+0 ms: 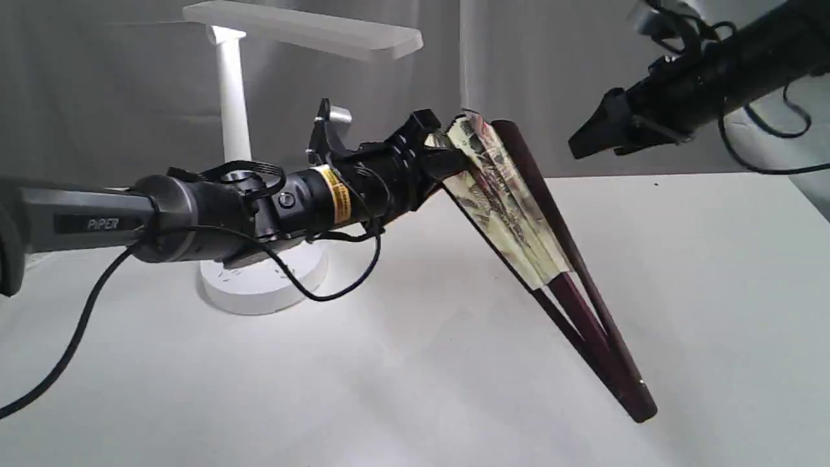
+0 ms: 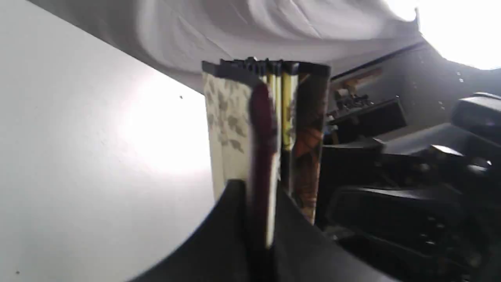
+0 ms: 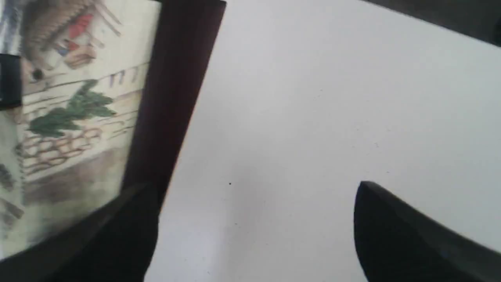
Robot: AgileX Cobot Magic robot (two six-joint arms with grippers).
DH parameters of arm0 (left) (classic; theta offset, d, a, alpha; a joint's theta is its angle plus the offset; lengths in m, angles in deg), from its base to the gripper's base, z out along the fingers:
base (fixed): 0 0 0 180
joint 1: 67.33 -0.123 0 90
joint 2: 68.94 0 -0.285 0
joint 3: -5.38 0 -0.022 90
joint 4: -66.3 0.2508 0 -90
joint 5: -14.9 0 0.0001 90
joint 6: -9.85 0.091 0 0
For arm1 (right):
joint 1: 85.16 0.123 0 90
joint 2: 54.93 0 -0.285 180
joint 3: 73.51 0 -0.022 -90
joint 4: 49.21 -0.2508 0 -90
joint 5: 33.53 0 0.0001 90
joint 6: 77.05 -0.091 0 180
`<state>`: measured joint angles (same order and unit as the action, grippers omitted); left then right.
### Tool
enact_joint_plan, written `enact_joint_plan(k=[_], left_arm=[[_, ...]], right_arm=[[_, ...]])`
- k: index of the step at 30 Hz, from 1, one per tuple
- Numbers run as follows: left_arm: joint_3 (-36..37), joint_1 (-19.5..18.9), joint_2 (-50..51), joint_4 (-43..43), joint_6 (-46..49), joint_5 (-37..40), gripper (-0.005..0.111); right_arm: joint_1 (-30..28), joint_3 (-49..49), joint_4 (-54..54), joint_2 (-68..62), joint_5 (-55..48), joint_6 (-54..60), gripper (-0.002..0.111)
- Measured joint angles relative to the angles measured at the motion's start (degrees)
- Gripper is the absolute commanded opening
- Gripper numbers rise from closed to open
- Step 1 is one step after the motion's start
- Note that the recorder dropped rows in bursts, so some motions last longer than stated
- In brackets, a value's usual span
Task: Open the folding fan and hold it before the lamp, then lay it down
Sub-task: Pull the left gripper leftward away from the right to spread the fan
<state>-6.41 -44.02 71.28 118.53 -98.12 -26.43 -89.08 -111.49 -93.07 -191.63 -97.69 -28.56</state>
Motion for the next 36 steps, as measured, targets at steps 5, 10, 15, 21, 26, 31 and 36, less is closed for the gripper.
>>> enact_joint_plan(k=[5,10,15,21,26,31,36], left_arm=[[0.0,-0.93,0.0,7.4,-5.54,-2.55,0.0],[0.0,-0.93,0.0,11.77,-8.68,-5.47,0.0],[0.0,-0.93,0.0,11.77,-9.43,-6.96,0.0],[0.0,-0.93,0.0,12.02,-9.53,-9.82,0.0],[0.0,-0.93,0.0,11.05,-9.56,-11.07,0.0],[0.0,-0.93,0.0,10.97,-9.56,-11.07,0.0],[0.0,-1.1,0.12,10.97,-9.56,-11.07,0.0]], right_arm=[[0.0,0.0,-9.02,-4.82,-1.94,5.19,0.08],[0.0,0.0,-16.15,-6.3,-4.29,8.51,0.08],[0.0,0.0,-20.44,-6.42,-5.4,9.13,0.08],[0.0,0.0,-21.05,-6.77,-5.56,9.28,0.08],[0.0,0.0,-21.27,-7.67,-5.56,9.28,0.07],[0.0,0.0,-24.15,-7.67,-5.56,9.33,0.035],[0.0,0.0,-27.13,-7.67,-5.76,9.19,0.005]])
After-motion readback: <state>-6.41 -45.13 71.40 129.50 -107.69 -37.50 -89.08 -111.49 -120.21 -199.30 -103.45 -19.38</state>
